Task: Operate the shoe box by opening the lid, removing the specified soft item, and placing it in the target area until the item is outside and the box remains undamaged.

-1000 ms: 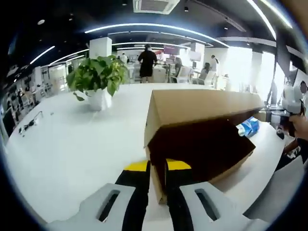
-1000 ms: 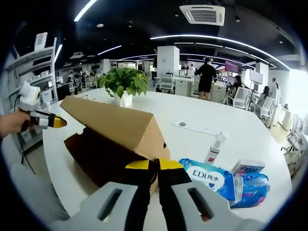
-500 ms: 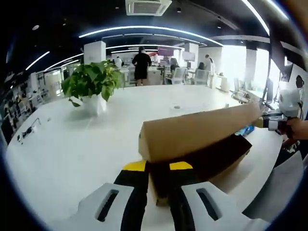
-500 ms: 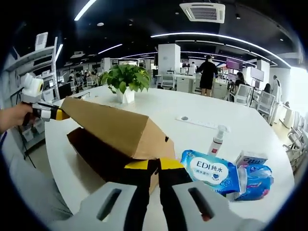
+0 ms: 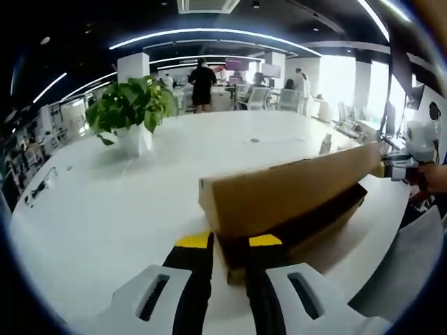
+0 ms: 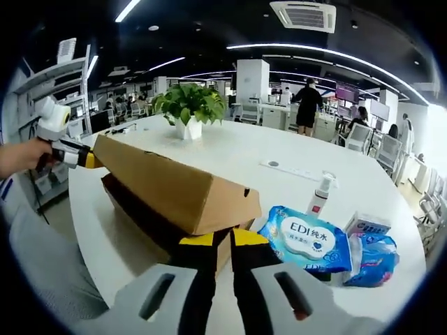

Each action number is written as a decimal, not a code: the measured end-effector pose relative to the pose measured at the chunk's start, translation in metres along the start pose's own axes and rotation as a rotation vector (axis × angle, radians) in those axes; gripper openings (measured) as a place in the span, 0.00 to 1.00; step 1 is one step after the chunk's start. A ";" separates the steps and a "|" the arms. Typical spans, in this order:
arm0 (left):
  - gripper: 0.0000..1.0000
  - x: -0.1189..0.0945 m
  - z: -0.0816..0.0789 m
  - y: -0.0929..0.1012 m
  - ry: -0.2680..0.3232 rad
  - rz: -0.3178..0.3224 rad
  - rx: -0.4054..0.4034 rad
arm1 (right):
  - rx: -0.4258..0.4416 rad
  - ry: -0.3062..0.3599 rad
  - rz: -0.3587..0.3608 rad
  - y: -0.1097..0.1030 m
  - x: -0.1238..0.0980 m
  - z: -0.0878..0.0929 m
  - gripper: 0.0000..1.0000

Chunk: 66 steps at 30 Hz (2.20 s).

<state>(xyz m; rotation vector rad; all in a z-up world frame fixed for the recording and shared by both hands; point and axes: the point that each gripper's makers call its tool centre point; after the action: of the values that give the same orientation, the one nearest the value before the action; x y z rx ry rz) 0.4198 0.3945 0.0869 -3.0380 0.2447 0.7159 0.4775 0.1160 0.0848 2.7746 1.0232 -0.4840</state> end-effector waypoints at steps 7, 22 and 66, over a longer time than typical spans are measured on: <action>0.17 0.000 0.009 0.003 -0.028 0.019 0.026 | -0.064 -0.003 -0.059 -0.008 -0.002 0.007 0.11; 0.22 0.000 0.024 0.014 -0.064 0.064 0.052 | -0.067 -0.007 -0.131 -0.021 -0.004 0.015 0.18; 0.27 0.003 0.056 0.017 -0.112 0.077 0.015 | -0.079 -0.109 -0.167 -0.033 0.001 0.050 0.26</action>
<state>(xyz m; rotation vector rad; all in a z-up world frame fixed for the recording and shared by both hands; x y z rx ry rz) 0.3954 0.3793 0.0360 -2.9758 0.3647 0.8807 0.4439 0.1296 0.0370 2.5758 1.2252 -0.5956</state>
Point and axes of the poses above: the point that each gripper's makers call its tool centre point, and the gripper's own axes: x roughly forward along the fingers, y roughly to its right, z roughly out of its underside, and after that the axes turned 6 degrees about y, right-handed
